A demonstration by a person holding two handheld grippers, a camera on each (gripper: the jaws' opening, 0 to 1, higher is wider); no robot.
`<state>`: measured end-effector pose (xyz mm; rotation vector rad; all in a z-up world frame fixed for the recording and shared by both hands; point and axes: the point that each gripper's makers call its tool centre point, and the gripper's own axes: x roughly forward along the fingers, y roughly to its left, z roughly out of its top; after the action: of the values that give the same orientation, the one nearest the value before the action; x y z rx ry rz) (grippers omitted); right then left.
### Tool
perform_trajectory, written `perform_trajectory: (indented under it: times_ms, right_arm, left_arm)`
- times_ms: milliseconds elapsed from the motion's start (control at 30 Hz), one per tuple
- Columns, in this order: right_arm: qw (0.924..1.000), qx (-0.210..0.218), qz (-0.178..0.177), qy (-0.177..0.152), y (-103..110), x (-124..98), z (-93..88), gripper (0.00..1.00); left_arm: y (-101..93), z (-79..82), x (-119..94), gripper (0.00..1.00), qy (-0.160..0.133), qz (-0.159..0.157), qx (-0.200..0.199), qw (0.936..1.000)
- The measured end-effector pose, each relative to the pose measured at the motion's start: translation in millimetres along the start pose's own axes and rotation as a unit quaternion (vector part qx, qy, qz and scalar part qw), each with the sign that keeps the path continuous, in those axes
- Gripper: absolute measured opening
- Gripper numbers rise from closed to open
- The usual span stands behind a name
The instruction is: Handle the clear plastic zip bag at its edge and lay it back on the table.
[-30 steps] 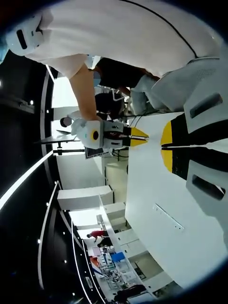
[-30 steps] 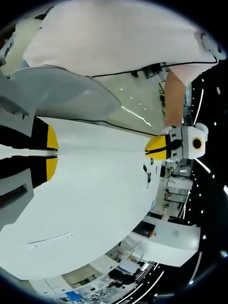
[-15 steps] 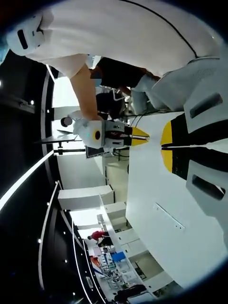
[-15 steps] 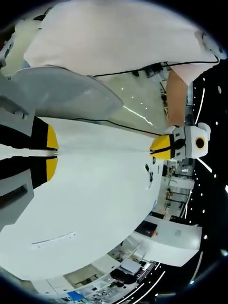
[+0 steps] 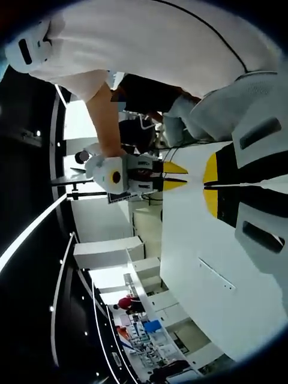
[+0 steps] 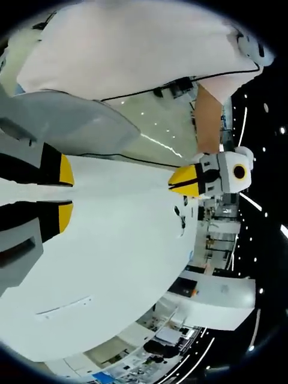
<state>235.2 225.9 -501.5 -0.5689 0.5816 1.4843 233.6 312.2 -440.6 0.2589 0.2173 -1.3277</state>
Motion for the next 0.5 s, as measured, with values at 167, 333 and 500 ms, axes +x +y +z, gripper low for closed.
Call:
perform_trajectory:
  times_ms: [167,333,500]
  right_arm:
    - [0.9999,-0.001,0.003,-0.016,-1.6,1.1,13.8,0.05]
    - [0.9996,0.000,0.006,-0.027,-3.9,0.2,21.8,0.05]
    - [0.9990,0.003,0.006,-0.045,-6.2,-1.6,31.5,0.05]
  left_arm:
    - [-4.5,1.3,3.1,0.00,0.003,-0.003,0.003,1.0000]
    - [-9.0,3.2,5.9,0.00,0.005,-0.007,0.008,0.9999]
    - [-9.3,3.2,5.7,0.00,0.005,-0.009,0.010,0.9999]
